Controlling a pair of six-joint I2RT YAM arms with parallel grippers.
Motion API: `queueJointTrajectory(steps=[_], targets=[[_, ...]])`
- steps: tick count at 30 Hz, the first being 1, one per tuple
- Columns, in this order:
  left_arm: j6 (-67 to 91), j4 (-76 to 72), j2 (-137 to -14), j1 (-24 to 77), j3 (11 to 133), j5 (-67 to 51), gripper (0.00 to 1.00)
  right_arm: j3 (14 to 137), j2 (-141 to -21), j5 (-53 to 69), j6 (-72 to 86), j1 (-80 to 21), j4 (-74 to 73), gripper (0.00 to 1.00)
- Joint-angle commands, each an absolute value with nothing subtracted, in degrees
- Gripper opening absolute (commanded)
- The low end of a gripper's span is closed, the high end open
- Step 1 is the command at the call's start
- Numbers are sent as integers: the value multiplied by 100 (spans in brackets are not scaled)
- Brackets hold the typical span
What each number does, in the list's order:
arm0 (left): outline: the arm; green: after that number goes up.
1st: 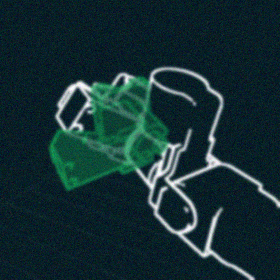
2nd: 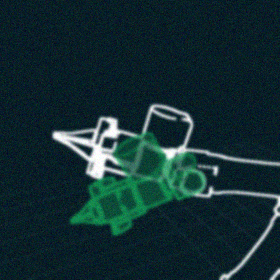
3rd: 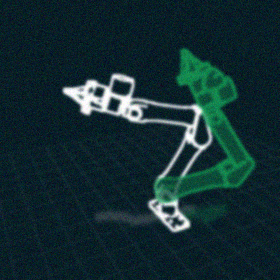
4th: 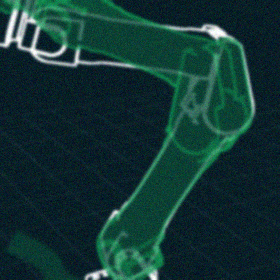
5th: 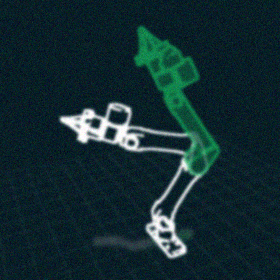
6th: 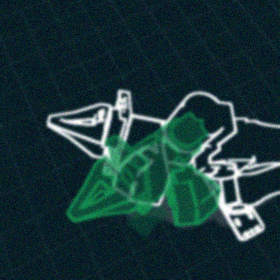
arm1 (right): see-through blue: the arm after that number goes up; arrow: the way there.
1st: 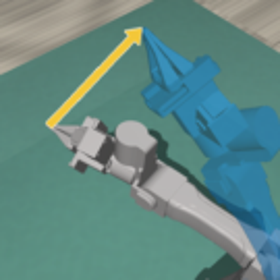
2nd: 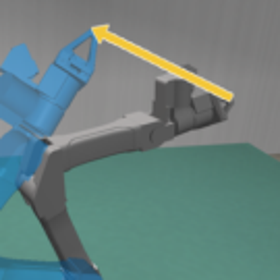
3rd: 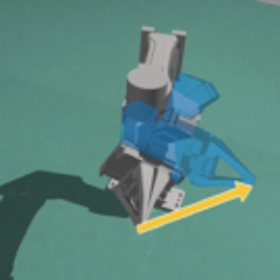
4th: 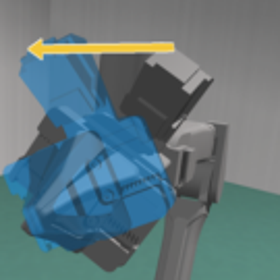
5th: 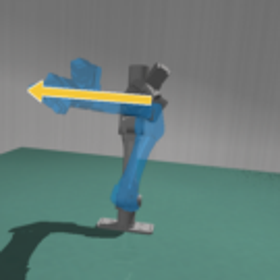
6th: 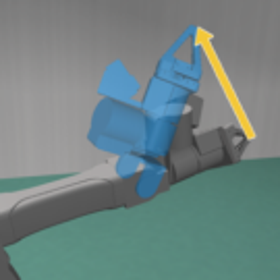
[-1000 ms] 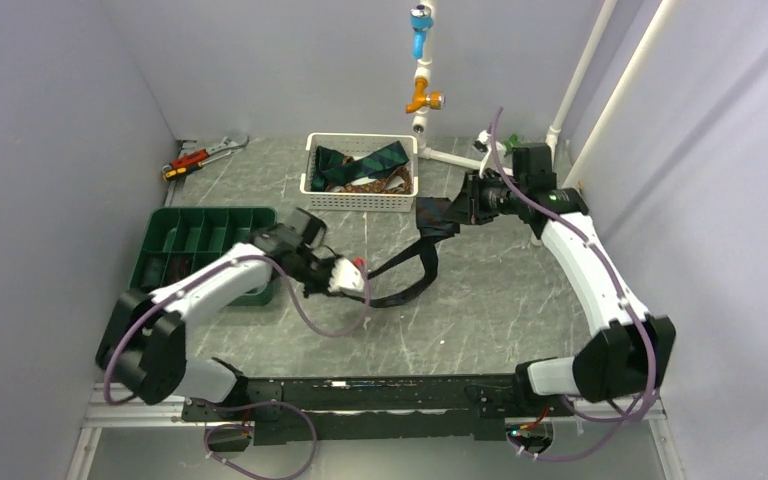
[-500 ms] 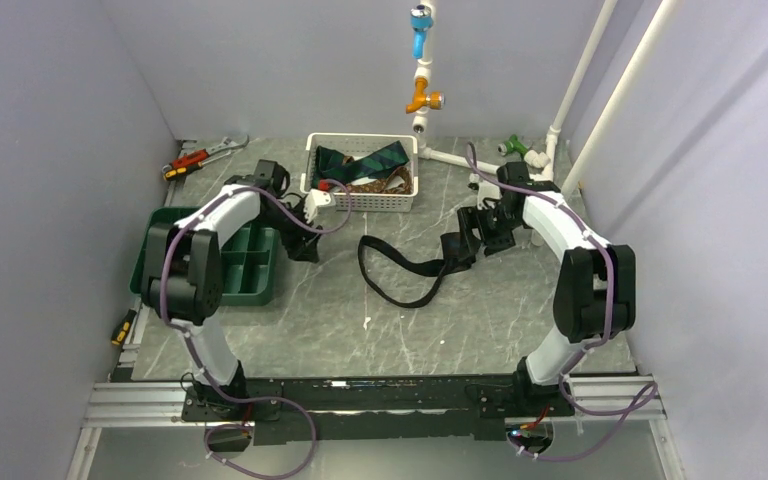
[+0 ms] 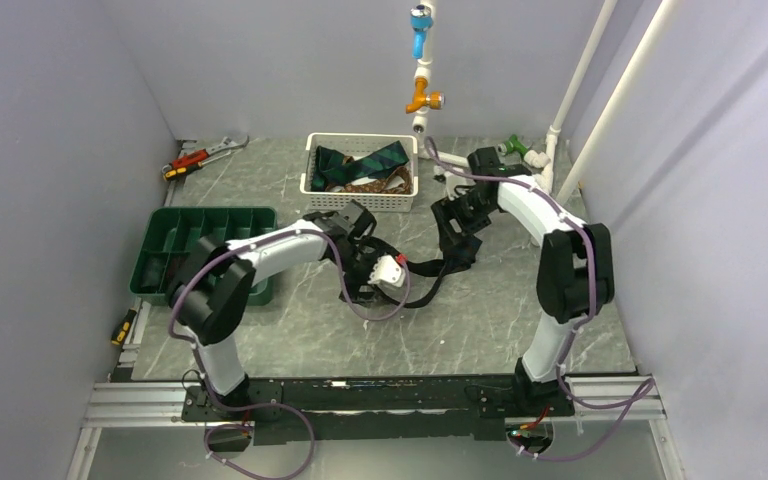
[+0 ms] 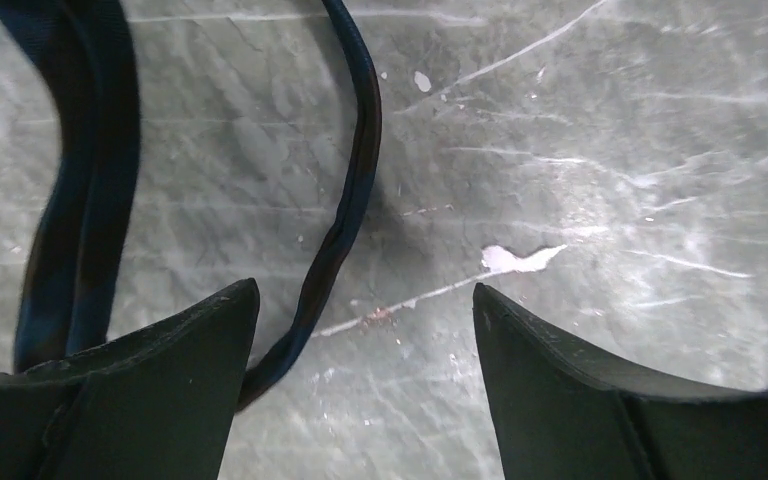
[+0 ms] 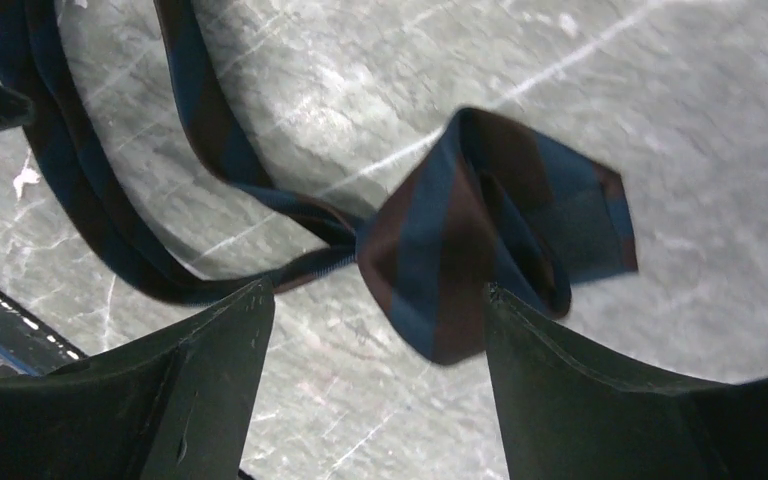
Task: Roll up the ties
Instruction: Place the tie at the center of the board, then flatten out the tie at the center of the board.
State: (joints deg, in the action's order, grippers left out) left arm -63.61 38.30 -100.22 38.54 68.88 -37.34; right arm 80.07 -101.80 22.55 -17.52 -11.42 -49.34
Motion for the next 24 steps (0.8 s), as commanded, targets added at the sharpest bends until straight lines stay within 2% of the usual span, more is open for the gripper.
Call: queueJointTrajectory(steps=[1, 3, 6, 9, 12, 15, 17, 21, 23, 24], targets=[[-6771, 3340, -10413, 4081, 7034, -3172, 82, 8308, -10607, 2074, -2184, -1391, -4796, 78], [-6701, 3125, -10475, 4164, 6977, -3006, 79, 8219, -10711, 1932, -2292, -1395, -4716, 78], [-6677, 3093, -10582, 4211, 6912, -2694, 64, 8002, -10766, 1649, -2523, -1405, -4680, 73], [-6613, 3379, -10555, 4189, 6903, -2566, 28, 7688, -10650, 1301, -2810, -1407, -4564, 57], [-6304, 3776, -10281, 3975, 6936, -2849, 2, 7527, -10415, 902, -3047, -1378, -4609, 31], [-5941, 4655, -9918, 3522, 7164, -3205, 0, 7476, -9895, 753, -3227, -1172, -4778, 10], [-5812, 5198, -9657, 3025, 7259, -3547, 0, 7454, -9488, 870, -3324, -877, -5081, 1], [-5671, 5921, -9351, 2235, 7272, -4017, 0, 6725, -8666, 1124, -3944, -279, -5720, 5], [-5642, 6172, -9450, 2021, 7317, -4124, 0, 6252, -8442, 986, -4301, -238, -5943, 16], [-5568, 6224, -9536, 1965, 7341, -4127, 0, 6134, -8354, 1013, -4374, -224, -5997, 29]])
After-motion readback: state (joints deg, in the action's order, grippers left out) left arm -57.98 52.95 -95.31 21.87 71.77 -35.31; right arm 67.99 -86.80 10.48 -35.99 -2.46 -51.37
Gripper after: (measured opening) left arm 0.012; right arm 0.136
